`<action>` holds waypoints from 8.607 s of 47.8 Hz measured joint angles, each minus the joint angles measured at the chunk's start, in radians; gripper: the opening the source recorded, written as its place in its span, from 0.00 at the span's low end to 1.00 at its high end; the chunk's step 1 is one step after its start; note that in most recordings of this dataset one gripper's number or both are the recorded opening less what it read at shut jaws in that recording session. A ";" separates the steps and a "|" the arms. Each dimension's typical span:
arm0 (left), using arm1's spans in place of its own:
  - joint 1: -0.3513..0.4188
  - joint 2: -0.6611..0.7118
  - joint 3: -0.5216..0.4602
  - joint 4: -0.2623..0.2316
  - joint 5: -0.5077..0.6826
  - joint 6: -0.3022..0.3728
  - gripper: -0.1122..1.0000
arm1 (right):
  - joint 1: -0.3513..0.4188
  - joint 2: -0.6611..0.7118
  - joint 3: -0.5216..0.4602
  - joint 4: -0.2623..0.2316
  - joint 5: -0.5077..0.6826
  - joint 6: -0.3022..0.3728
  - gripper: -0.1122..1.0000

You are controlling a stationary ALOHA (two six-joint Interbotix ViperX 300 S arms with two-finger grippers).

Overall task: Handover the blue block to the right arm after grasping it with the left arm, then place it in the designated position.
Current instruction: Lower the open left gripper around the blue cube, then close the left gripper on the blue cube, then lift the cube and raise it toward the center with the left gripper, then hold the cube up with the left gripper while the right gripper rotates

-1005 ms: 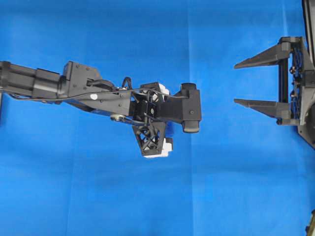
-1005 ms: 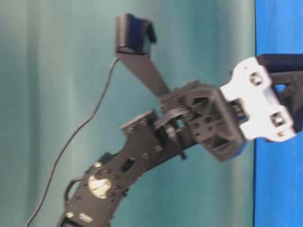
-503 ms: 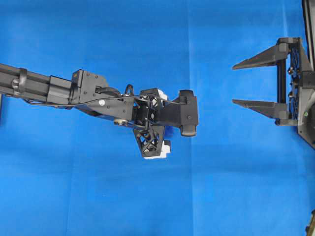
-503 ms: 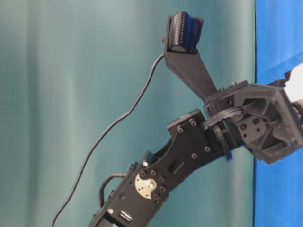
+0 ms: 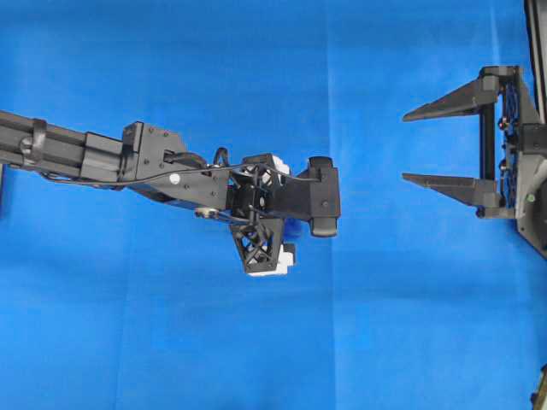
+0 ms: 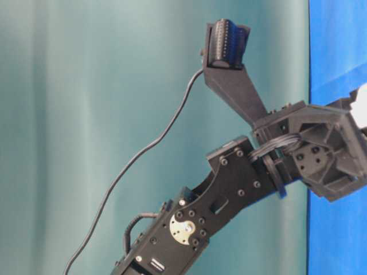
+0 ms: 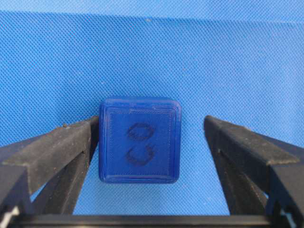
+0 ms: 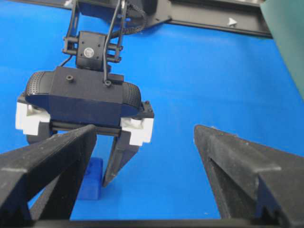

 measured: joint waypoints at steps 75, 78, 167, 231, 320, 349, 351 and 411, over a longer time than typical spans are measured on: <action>0.006 -0.164 -0.083 0.003 0.268 0.005 0.52 | 0.000 0.000 -0.002 0.000 -0.005 0.000 0.98; 0.006 -0.179 -0.091 0.003 0.284 0.005 0.52 | 0.000 0.000 -0.002 -0.002 -0.005 0.000 0.98; 0.026 -0.304 -0.258 0.026 0.534 0.015 0.52 | 0.000 -0.002 -0.011 -0.002 -0.002 0.000 0.98; 0.043 -0.627 0.250 0.028 -0.190 0.017 0.52 | 0.000 0.009 -0.046 0.000 0.008 0.000 0.98; 0.049 -0.762 0.509 0.009 -0.611 0.089 0.52 | 0.018 0.005 -0.094 -0.637 0.028 -0.466 0.98; 0.049 -0.762 0.509 0.009 -0.612 0.086 0.52 | 0.020 0.005 -0.101 -0.769 0.040 -0.584 0.97; 0.049 -0.762 0.509 0.009 -0.612 0.086 0.52 | 0.020 0.005 -0.101 -0.769 0.040 -0.584 0.96; 0.049 -0.762 0.509 0.009 -0.611 0.086 0.52 | 0.020 0.014 -0.109 -0.769 0.023 -0.586 0.96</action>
